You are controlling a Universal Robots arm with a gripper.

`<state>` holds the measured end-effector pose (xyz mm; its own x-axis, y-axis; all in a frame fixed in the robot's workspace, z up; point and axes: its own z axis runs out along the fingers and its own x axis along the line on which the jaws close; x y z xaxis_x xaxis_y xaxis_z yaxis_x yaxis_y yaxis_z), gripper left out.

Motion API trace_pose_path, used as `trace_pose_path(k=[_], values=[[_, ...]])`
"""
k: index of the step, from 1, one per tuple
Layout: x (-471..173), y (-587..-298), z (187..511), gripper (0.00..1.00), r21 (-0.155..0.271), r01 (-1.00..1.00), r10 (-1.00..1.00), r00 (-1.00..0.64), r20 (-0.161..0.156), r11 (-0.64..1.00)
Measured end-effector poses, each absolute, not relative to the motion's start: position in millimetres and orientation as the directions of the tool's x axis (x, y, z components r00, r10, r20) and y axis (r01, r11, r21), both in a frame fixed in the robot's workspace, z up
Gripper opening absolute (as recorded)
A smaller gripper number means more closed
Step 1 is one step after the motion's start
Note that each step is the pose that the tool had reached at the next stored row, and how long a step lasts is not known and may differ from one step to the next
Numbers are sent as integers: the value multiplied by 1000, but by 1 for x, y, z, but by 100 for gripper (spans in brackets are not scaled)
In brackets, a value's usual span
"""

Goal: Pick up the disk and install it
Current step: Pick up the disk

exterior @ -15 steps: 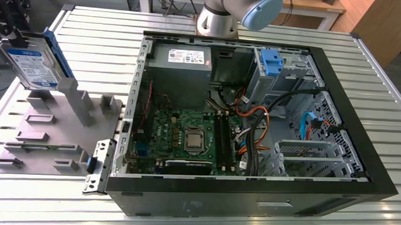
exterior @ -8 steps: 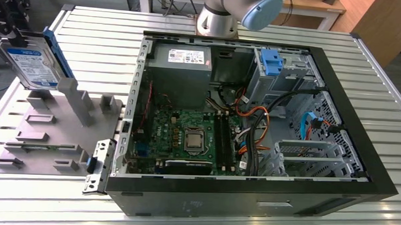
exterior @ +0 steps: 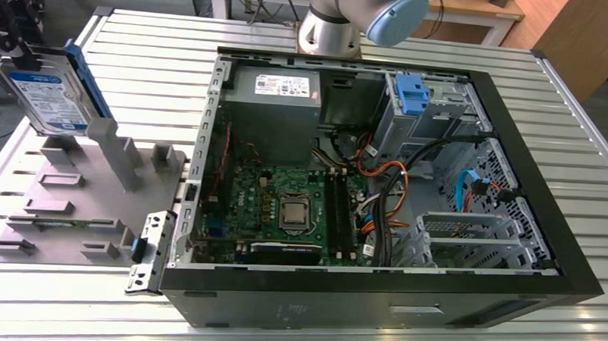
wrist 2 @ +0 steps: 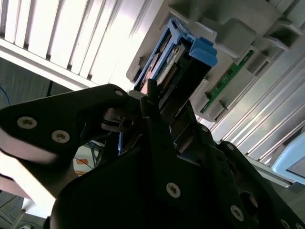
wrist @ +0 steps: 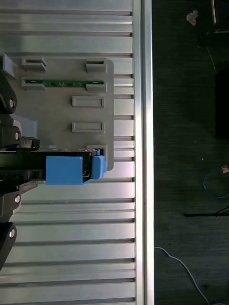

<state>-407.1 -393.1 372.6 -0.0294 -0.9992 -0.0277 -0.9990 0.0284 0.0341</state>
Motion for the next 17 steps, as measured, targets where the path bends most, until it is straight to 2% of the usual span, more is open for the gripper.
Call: trace_pose_path(k=[17], values=[[-407,-393,385,35,34,-999,-999,-29,-28,28]])
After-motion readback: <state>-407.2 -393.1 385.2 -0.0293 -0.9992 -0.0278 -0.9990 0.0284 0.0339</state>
